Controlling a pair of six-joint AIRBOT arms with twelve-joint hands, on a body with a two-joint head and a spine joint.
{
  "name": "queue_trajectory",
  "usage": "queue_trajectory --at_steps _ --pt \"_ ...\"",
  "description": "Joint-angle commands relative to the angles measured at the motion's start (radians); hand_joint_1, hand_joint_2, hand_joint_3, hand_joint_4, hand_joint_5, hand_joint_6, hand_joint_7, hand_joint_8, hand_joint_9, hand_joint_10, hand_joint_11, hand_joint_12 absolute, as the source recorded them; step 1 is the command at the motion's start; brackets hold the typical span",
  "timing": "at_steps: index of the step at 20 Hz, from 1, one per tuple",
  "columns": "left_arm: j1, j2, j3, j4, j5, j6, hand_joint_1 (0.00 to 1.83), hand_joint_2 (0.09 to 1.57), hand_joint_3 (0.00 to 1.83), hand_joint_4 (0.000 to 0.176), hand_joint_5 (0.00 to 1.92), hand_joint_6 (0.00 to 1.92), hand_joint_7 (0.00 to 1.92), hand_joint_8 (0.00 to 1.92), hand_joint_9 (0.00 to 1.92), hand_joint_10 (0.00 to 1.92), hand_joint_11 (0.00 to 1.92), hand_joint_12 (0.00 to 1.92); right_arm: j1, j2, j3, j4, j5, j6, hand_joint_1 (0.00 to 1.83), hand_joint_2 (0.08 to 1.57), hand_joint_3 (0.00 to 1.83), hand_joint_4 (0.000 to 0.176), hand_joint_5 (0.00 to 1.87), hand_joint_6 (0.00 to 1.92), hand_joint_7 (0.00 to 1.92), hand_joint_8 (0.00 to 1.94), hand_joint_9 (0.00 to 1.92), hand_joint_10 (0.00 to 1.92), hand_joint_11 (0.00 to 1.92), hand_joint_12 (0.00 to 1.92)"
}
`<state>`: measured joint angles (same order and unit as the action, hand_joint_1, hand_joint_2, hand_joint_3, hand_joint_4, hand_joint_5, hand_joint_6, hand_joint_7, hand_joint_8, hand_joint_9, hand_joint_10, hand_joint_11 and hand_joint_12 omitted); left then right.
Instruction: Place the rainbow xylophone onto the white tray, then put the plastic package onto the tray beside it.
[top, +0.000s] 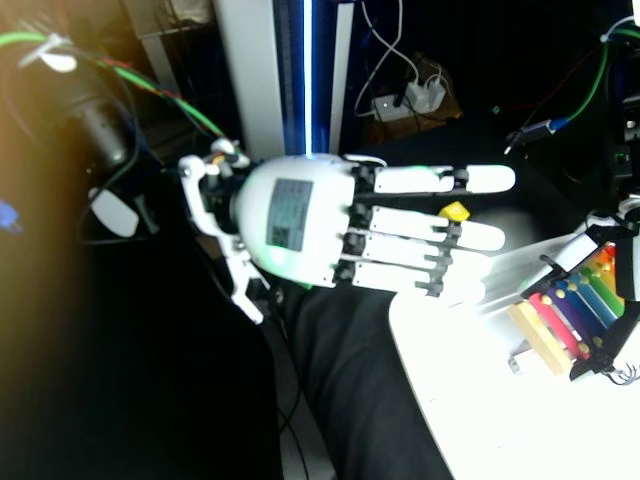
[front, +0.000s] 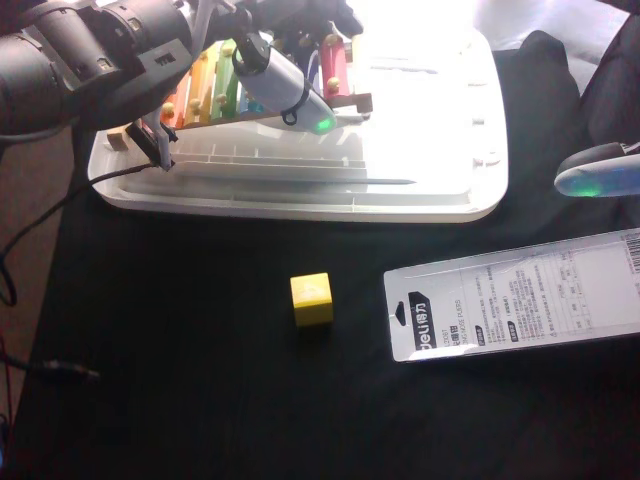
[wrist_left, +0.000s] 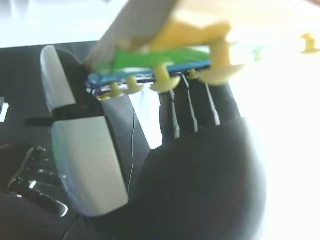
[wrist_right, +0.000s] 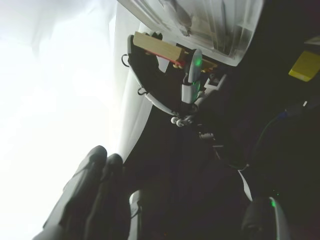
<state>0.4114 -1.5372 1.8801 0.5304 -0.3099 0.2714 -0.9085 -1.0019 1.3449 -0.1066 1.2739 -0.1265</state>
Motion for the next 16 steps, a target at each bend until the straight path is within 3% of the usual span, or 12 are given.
queue_trajectory --at_steps 1,3,4,6,7,9,10,11,12,13,15,16 --pt "-0.009 -0.004 0.004 -0.022 -0.098 -0.009 1.46 1.08 0.0 0.0 0.66 0.09 0.73 0.1 0.71 0.72 0.52 1.05 0.016 0.002 0.003 0.039 0.114 0.011 0.93 0.68 0.0 0.176 0.11 0.0 0.21 0.0 0.29 0.0 0.21 0.0" --pt "-0.008 -0.013 0.009 -0.022 -0.099 -0.012 1.39 1.06 0.0 0.0 0.64 0.01 0.75 0.02 0.75 0.19 0.39 0.98 0.016 0.002 0.003 0.039 0.114 0.011 0.9 0.68 0.0 0.176 0.1 0.0 0.22 0.01 0.29 0.0 0.21 0.0" --pt "-0.007 -0.015 0.009 -0.02 -0.099 -0.012 1.34 1.06 0.0 0.0 0.54 0.0 0.69 0.0 0.7 0.03 0.36 0.76 0.017 0.002 0.003 0.038 0.114 0.011 0.9 0.68 0.0 0.176 0.1 0.0 0.21 0.0 0.29 0.0 0.22 0.0" --pt "-0.007 -0.017 0.009 -0.018 -0.099 -0.012 1.29 1.04 0.0 0.0 0.48 0.0 0.65 0.0 0.68 0.01 0.38 0.68 0.017 0.002 0.003 0.038 0.114 0.011 0.9 0.68 0.0 0.176 0.11 0.0 0.22 0.0 0.28 0.0 0.22 0.0" --pt "-0.007 -0.017 0.008 -0.018 -0.099 -0.012 1.13 0.99 0.0 0.0 0.35 0.0 0.54 0.0 0.55 0.0 0.21 0.66 0.017 0.002 0.003 0.038 0.114 0.011 0.9 0.69 0.0 0.176 0.11 0.0 0.23 0.01 0.29 0.0 0.22 0.01" --pt "-0.007 -0.017 0.006 -0.017 -0.1 -0.012 1.11 0.97 0.0 0.0 0.3 0.0 0.49 0.0 0.48 0.0 0.14 0.71 0.017 0.003 0.003 0.037 0.114 0.011 0.91 0.68 0.0 0.176 0.11 0.0 0.23 0.01 0.29 0.0 0.23 0.01" --pt "-0.007 -0.016 0.005 -0.015 -0.101 -0.013 1.11 0.89 0.0 0.017 0.11 0.0 0.33 0.0 0.32 0.0 0.13 0.45 0.017 0.003 0.003 0.037 0.114 0.011 0.94 0.69 0.0 0.176 0.11 0.0 0.23 0.0 0.3 0.01 0.24 0.01" --pt "-0.007 -0.016 0.003 -0.013 -0.101 -0.013 1.11 0.89 0.0 0.017 0.11 0.0 0.33 0.0 0.32 0.0 0.13 0.45 0.017 0.004 0.003 0.037 0.114 0.011 0.94 0.69 0.0 0.176 0.11 0.0 0.23 0.0 0.3 0.01 0.24 0.01" --pt "-0.008 -0.012 -0.001 -0.01 -0.102 -0.014 1.11 0.87 0.0 0.039 0.06 0.0 0.29 0.0 0.27 0.0 0.14 0.36 0.017 0.004 0.003 0.037 0.114 0.011 0.94 0.69 0.0 0.176 0.11 0.0 0.23 0.0 0.3 0.0 0.24 0.01" --pt "-0.011 -0.007 -0.007 -0.008 -0.105 -0.014 1.0 0.76 0.0 0.091 0.0 0.0 0.17 0.0 0.18 0.0 0.07 0.24 0.017 0.004 0.003 0.037 0.114 0.011 0.93 0.69 0.0 0.176 0.11 0.0 0.25 0.01 0.27 0.0 0.24 0.01" --pt "-0.02 0.003 -0.021 0.003 -0.106 -0.014 0.97 0.74 0.0 0.098 0.0 0.0 0.14 0.0 0.17 0.0 0.07 0.24 0.017 0.004 0.002 0.037 0.114 0.011 0.94 0.69 0.0 0.176 0.11 0.0 0.26 0.01 0.26 0.0 0.24 0.01" --pt "-0.023 0.008 -0.029 0.007 -0.107 -0.014 0.92 0.73 0.0 0.168 0.0 0.0 0.08 0.0 0.11 0.0 0.02 0.22 0.017 0.005 0.002 0.037 0.114 0.011 0.93 0.69 0.0 0.176 0.09 0.0 0.25 0.01 0.26 0.0 0.24 0.01"
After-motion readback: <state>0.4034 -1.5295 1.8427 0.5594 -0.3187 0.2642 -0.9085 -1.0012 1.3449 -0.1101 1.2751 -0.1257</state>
